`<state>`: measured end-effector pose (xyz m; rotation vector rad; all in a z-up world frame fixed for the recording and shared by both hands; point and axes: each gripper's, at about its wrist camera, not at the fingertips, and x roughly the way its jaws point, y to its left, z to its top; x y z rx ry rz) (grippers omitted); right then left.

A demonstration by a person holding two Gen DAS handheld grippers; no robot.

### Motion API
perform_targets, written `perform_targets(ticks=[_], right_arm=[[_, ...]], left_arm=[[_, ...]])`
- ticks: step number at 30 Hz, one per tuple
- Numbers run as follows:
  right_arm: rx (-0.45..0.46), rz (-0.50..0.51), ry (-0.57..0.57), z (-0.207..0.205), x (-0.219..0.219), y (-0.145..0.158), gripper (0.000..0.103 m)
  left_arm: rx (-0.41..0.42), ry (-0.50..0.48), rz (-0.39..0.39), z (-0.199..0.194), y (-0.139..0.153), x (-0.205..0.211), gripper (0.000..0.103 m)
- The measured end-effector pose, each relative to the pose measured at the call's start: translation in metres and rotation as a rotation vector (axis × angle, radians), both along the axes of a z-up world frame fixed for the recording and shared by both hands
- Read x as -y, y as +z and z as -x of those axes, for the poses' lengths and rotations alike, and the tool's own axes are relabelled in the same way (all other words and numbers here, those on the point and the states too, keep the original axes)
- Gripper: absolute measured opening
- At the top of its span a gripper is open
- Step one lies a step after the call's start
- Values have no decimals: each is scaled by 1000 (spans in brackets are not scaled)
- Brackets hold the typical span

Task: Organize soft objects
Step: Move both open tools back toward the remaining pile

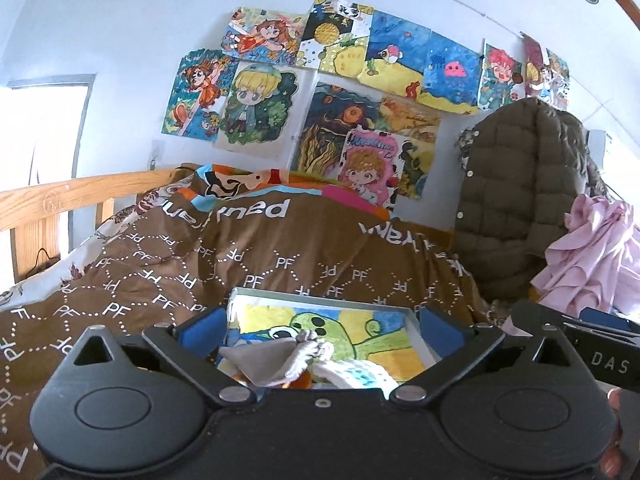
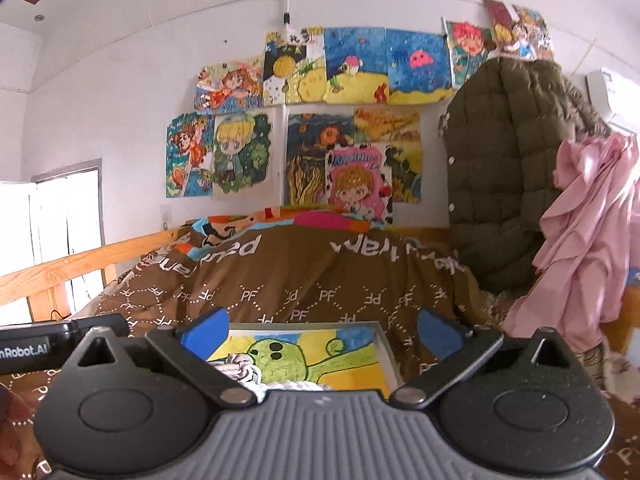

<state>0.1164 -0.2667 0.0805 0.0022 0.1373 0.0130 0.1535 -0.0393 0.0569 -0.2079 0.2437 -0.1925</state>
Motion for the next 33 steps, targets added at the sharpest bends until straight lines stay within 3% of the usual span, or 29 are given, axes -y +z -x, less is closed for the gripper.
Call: perform_targets(ticks=[8, 15, 23, 33], right_arm=[[6, -7, -30, 45, 13, -3, 103], [-45, -38, -64, 77, 33, -14, 103], [-143, -97, -129, 102, 58, -32, 103], [-259, -164, -169, 106, 77, -47, 103]], left_arm=[[-9, -9, -2, 33, -1, 8, 102], [-27, -34, -30, 61, -10, 18, 102], [-133, -99, -20, 80, -31, 28, 102], [-270, -194, -79, 93, -69, 48, 102]])
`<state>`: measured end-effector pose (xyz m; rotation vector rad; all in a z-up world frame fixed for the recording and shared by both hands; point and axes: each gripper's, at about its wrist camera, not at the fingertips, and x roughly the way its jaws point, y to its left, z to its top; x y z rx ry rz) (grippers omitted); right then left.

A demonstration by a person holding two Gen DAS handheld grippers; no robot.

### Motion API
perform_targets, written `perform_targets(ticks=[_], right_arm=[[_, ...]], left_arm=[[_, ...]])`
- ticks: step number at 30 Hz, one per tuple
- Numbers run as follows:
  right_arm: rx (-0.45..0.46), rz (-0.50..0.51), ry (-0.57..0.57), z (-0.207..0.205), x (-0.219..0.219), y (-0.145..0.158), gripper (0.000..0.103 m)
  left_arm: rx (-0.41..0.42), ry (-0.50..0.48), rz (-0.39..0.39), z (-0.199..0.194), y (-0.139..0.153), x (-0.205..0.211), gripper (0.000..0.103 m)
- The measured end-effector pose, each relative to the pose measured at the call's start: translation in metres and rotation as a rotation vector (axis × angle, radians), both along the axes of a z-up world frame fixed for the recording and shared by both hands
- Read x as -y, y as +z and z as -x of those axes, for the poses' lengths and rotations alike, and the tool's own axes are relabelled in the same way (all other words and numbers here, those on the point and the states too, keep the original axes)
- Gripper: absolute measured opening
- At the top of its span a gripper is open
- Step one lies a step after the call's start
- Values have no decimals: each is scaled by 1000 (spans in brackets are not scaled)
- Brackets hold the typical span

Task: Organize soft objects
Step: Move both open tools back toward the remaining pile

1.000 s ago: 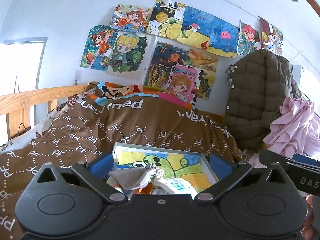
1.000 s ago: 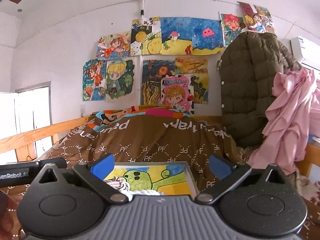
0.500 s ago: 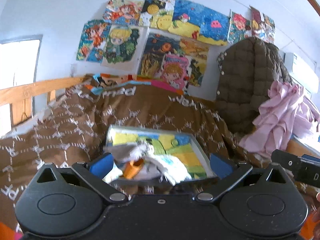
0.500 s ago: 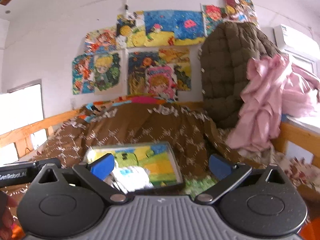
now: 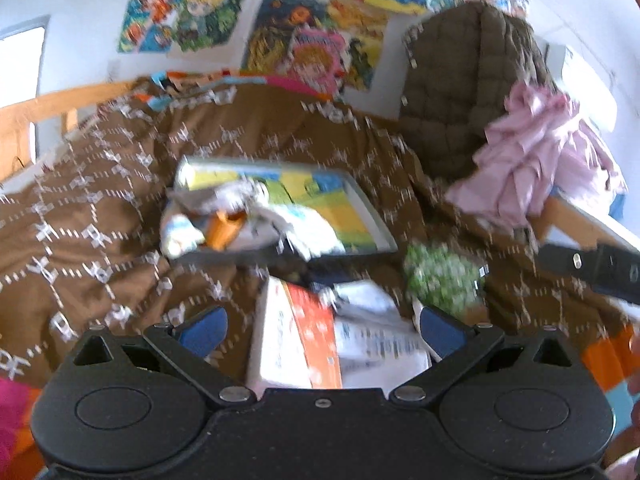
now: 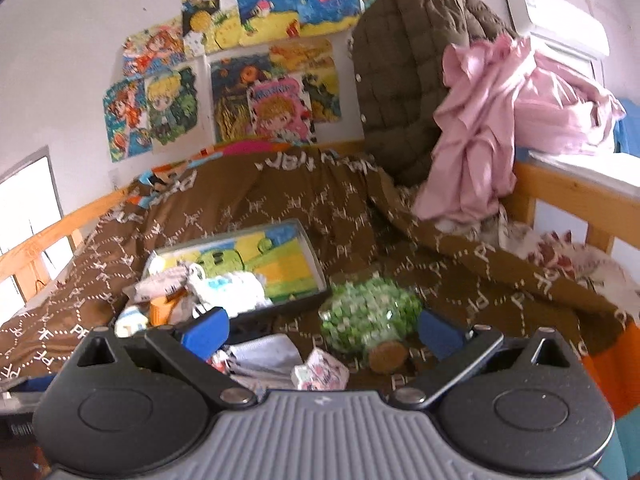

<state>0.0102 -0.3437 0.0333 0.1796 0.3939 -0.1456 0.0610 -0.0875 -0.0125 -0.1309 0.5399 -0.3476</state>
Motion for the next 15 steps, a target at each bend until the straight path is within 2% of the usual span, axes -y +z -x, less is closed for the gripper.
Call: perform_targets(ticks=[9, 15], right_arm=[[-199, -85, -33, -24, 14, -25, 103], [-308, -82, -31, -36, 13, -39, 103]], left_arm=[[-137, -99, -26, -2, -36, 18, 102], [-218, -129, 2, -8, -55, 26, 102]])
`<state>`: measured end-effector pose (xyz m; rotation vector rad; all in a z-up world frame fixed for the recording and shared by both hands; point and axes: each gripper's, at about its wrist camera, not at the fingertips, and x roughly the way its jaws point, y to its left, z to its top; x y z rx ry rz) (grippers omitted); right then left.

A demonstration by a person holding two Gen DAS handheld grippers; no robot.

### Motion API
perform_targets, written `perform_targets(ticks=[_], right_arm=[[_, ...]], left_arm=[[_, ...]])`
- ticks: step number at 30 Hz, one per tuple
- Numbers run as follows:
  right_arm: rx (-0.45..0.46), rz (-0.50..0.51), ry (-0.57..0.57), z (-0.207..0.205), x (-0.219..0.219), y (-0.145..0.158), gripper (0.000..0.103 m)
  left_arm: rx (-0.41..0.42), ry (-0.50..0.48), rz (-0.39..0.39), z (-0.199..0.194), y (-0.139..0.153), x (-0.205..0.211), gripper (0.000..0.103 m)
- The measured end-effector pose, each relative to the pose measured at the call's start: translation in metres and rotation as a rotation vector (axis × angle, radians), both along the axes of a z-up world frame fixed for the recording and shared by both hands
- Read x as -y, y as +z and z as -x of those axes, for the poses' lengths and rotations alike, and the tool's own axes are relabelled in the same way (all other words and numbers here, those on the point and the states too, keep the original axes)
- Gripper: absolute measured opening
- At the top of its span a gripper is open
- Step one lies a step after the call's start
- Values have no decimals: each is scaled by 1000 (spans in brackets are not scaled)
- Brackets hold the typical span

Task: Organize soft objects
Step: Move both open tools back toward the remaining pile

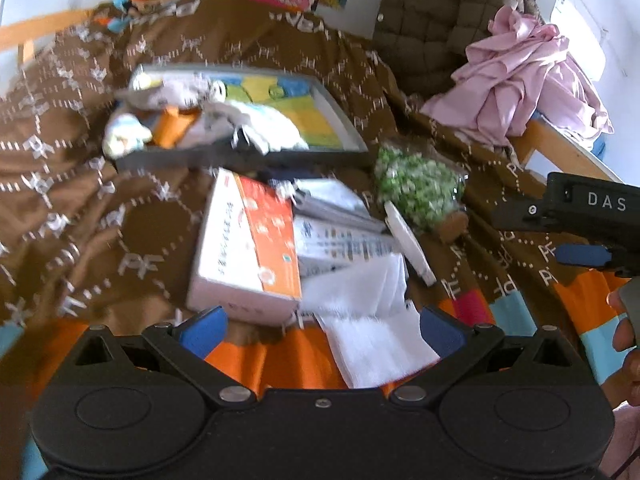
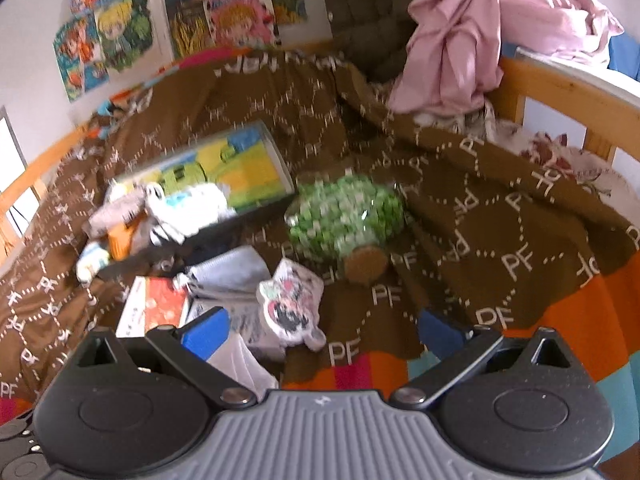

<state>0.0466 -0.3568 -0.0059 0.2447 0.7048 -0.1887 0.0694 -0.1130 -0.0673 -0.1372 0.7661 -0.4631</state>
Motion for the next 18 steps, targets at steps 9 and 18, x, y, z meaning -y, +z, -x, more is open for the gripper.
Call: perform_targets(ticks=[9, 18], right_arm=[[-109, -28, 86, -25, -2, -17, 103], [-158, 134, 208, -60, -13, -29, 103]], left_arm=[[-135, -70, 93, -12, -29, 16, 102], [-182, -105, 139, -27, -47, 27, 102]])
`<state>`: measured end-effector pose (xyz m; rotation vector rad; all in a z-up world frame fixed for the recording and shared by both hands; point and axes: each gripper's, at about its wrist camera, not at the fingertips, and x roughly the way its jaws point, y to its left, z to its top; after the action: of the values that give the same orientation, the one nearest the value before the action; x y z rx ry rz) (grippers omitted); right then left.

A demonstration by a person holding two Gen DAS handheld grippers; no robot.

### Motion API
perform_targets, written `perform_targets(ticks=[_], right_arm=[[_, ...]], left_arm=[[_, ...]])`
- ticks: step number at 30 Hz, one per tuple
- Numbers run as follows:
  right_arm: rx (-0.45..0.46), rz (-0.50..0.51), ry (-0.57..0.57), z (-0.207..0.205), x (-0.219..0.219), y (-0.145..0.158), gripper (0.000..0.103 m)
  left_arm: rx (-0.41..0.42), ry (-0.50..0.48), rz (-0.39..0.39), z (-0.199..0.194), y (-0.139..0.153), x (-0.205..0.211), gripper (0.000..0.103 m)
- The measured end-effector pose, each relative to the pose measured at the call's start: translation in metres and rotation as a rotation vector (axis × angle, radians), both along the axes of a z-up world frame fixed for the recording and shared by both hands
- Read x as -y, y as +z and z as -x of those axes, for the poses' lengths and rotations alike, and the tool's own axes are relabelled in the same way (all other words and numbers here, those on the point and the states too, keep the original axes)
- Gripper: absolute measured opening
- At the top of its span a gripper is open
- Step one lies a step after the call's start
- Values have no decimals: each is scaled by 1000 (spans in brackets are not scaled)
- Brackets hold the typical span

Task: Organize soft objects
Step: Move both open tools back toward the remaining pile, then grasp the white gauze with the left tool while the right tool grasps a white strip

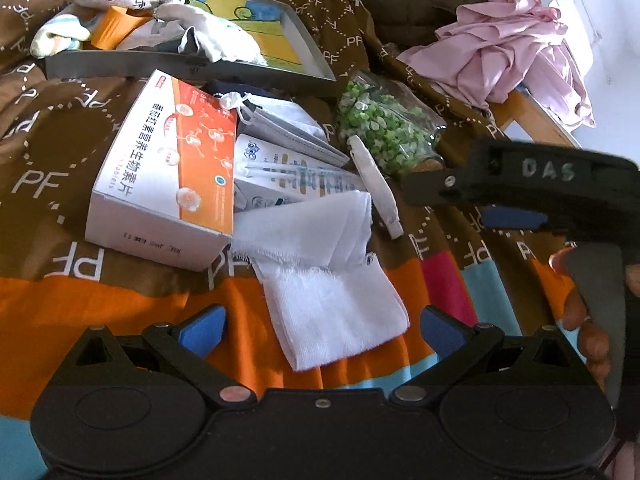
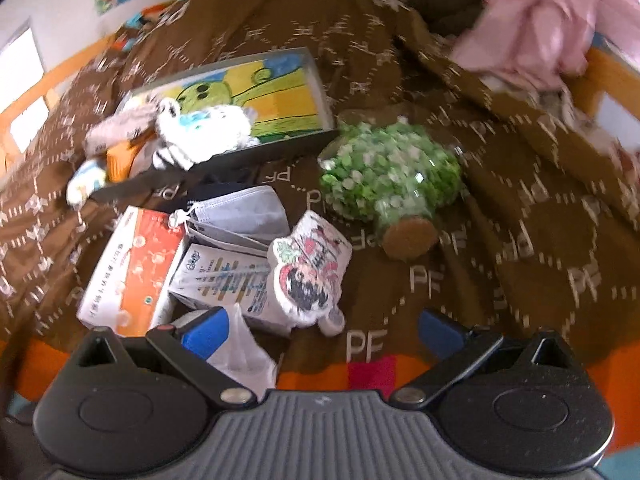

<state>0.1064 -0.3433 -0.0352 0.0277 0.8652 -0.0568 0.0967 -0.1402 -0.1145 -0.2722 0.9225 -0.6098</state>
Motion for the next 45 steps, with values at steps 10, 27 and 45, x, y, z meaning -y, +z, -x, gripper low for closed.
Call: perform_targets(ticks=[10, 27, 45], right_arm=[[-2, 113, 151, -25, -15, -15, 103], [-30, 91, 34, -40, 8, -25, 100], [-64, 112, -48, -39, 19, -25, 54]], left_arm=[[1, 1, 65, -7, -1, 2, 102], [-9, -84, 95, -1, -6, 17, 101], [-17, -90, 112, -12, -15, 21, 49]])
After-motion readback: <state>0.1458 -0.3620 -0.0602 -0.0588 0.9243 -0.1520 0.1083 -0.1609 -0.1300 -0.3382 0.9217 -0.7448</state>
